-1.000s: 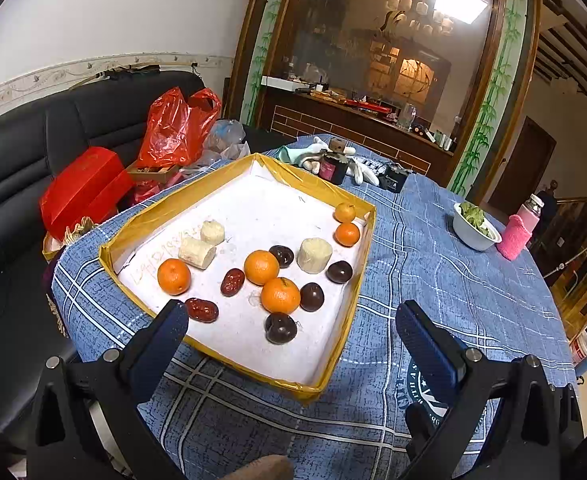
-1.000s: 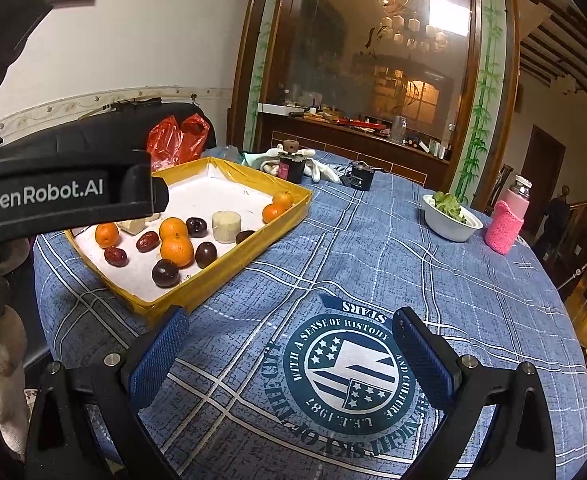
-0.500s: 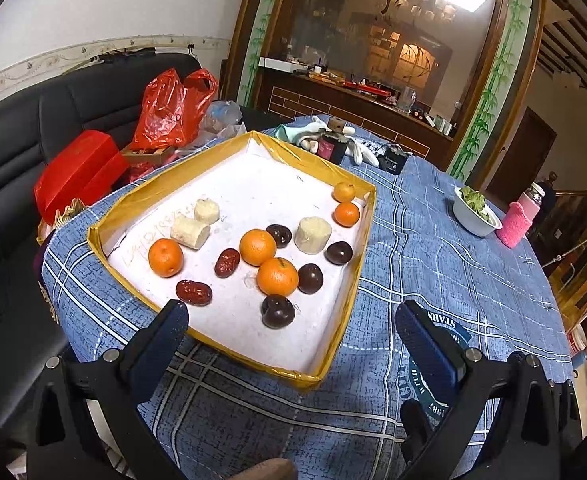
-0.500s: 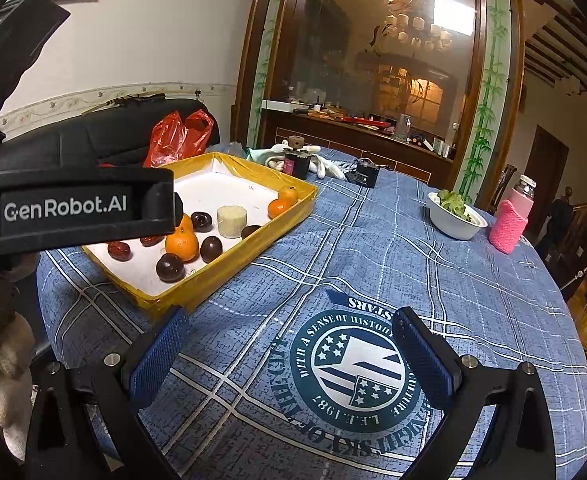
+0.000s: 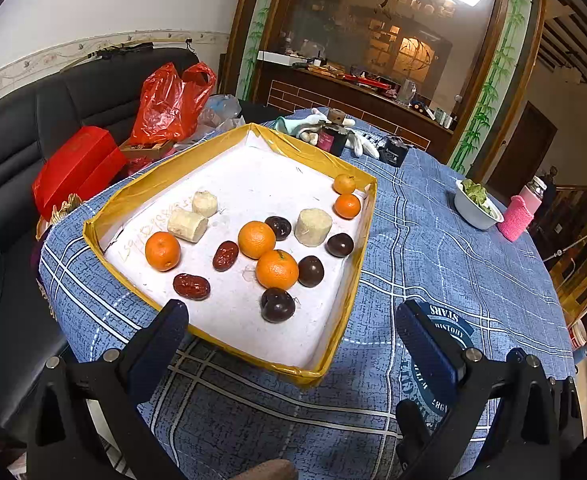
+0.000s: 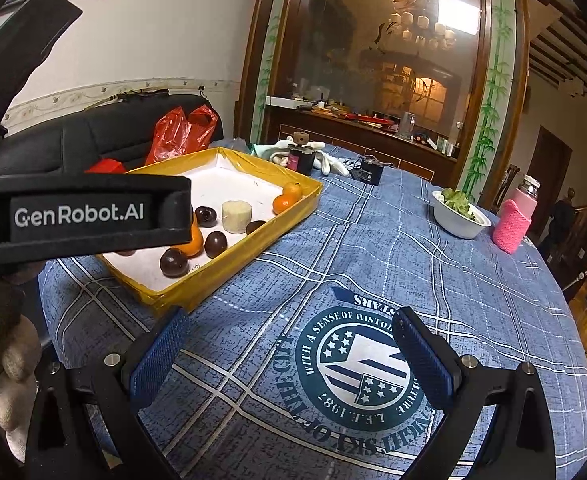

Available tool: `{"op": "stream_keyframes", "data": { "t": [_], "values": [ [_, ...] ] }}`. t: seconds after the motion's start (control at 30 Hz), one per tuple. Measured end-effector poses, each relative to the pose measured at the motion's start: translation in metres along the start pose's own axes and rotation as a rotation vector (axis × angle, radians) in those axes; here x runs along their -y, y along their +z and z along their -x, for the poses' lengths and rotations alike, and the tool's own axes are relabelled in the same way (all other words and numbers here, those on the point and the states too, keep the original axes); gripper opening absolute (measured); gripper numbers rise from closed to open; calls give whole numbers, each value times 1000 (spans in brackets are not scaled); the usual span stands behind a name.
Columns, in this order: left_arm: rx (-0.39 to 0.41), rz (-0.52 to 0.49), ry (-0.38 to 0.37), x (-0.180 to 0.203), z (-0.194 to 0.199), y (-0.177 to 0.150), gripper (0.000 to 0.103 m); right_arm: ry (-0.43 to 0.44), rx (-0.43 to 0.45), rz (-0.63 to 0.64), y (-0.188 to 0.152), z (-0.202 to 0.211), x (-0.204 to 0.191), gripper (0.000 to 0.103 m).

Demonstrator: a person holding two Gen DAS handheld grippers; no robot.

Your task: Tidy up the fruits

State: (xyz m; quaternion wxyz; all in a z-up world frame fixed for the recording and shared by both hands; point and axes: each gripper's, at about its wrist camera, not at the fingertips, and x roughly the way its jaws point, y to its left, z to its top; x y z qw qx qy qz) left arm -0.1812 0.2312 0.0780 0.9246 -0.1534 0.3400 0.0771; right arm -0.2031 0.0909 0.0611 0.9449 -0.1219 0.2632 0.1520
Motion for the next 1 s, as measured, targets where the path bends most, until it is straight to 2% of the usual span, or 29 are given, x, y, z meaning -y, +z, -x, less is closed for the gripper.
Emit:
{"op": "stream_keyframes", "data": {
  "t": [0.57,0.83,1.0],
  "values": [
    [-14,15,-6,0,-6,-4,103,13,-19,7,0,-6,-2,103],
    [4,26,19,-7,-1,-1,103,19,-25,6,0,-9,0,103],
    [-18,38,30,-10,-1,2,103,41,-37,-31,0,-11,9,103]
  ]
}}
